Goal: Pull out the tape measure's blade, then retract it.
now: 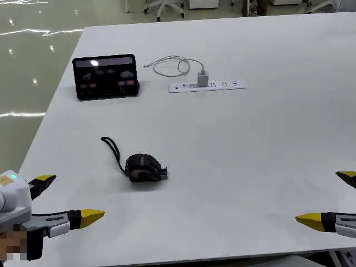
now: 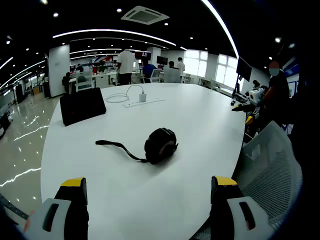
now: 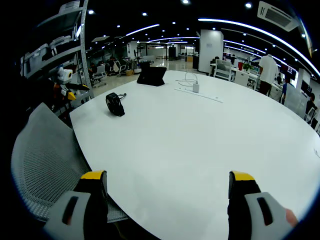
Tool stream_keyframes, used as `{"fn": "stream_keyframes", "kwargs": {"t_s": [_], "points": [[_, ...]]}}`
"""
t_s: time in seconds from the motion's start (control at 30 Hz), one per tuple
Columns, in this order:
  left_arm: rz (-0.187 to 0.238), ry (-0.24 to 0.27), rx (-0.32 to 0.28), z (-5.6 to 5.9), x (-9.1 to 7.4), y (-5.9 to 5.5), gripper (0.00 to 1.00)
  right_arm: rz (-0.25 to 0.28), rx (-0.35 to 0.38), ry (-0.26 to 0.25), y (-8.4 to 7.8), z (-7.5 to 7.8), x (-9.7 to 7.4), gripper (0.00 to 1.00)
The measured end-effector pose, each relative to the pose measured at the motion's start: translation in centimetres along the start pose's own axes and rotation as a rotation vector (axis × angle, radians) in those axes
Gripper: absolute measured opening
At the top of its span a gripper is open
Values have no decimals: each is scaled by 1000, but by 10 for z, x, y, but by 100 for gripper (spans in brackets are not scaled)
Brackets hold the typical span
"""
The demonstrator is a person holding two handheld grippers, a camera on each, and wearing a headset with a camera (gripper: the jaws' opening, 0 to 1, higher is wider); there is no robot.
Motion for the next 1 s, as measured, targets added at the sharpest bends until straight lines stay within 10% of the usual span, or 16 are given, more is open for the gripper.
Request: {"fn": "stream_keyframes", "kwargs": {"t_s": [1.0], "points": [[-23, -2, 42, -8, 6, 0, 99, 72, -41, 9, 16, -2, 5, 100]]}}
Point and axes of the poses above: the centre of the closed fingertips' face, and the gripper's own axes: x roughly forward along the fingers, z roughly to its right, y roughly out of its top, the point moved 3 cm from there along -x, roughly backward along the fingers, and after that the axes turned 4 degrees about -y, right-handed, at the moved point
